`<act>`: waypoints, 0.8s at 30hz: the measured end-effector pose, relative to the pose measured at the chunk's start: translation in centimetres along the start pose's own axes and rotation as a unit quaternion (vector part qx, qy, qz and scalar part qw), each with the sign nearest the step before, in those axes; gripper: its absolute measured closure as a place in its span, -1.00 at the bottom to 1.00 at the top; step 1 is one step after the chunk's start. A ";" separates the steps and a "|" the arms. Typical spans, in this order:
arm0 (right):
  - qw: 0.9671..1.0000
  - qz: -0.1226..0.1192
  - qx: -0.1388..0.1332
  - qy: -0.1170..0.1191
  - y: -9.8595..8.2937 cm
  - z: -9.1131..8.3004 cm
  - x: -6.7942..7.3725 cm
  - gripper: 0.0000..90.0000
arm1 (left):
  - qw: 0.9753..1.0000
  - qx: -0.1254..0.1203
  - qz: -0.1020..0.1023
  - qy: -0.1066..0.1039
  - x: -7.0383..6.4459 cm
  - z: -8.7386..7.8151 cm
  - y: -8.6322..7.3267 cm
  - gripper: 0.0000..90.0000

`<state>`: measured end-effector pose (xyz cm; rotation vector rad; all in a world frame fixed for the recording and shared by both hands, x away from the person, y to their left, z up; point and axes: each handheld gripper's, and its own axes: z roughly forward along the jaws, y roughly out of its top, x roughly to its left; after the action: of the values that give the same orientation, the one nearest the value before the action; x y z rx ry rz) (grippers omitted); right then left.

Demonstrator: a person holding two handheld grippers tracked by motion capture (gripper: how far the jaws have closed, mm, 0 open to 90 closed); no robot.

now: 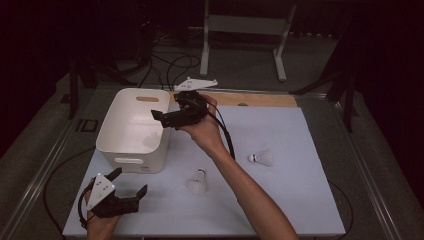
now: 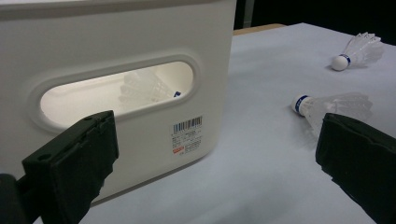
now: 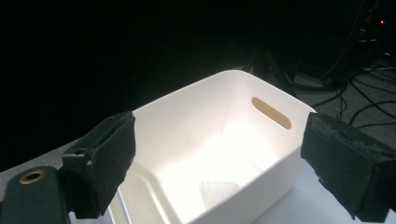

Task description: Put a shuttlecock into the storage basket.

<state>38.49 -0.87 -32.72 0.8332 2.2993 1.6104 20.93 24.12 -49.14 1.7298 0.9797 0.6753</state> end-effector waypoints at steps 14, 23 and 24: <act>1.000 0.001 0.006 -0.014 -0.5 -1.3 -1.0 -0.78 | 1.000 -0.001 -0.001 0.000 0.0 0.0 0.0 -1.00; 1.000 0.000 0.012 -0.024 -0.9 -1.9 -1.7 -0.78 | 1.000 -0.001 -0.001 0.000 0.0 0.0 0.0 -1.00; 1.000 -0.003 0.013 -0.023 -0.9 -2.0 -1.9 -0.78 | 1.000 -0.001 -0.001 0.000 0.0 0.0 0.0 -1.00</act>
<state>38.77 -3.68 -33.11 0.8599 2.2927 1.5457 20.94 24.09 -49.16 1.7278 0.9802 0.6746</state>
